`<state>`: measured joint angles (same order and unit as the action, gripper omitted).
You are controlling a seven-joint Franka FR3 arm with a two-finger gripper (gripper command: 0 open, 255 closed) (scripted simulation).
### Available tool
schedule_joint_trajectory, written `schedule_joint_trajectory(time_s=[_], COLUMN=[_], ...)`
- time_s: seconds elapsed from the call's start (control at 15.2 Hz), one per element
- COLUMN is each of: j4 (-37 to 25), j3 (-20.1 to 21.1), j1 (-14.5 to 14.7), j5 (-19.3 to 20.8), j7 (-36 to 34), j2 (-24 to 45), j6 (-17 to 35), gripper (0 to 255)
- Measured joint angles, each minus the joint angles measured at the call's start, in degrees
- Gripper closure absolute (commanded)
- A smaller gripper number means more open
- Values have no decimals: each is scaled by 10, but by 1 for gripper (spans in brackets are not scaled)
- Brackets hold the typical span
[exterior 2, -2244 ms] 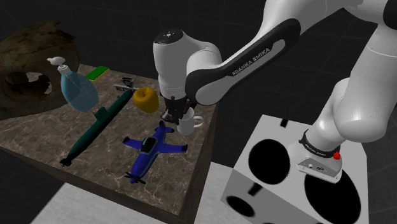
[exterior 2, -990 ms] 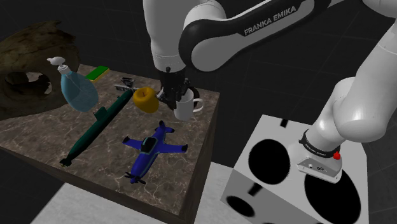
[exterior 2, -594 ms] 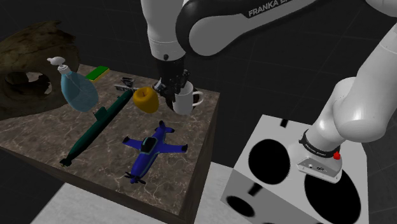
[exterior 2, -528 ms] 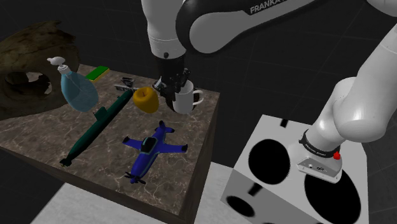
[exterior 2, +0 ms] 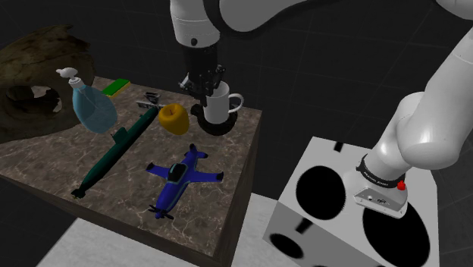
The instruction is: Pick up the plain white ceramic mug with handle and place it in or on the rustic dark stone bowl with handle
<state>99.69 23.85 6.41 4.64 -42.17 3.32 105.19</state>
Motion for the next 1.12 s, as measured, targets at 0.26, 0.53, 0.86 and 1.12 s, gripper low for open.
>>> schedule_joint_trajectory(time_s=[0.26, 0.53, 0.86, 1.12], j4=[-37, -111, -85, -52], j3=[-19, -42, -47, -48], j1=[-21, -47, -54, -56], j5=[3, 10, 10, 10], j7=[42, 94, 104, 104], j2=[16, 53, 54, 53], j6=[-20, -56, -28, 3], gripper=[255, 255, 255, 255])
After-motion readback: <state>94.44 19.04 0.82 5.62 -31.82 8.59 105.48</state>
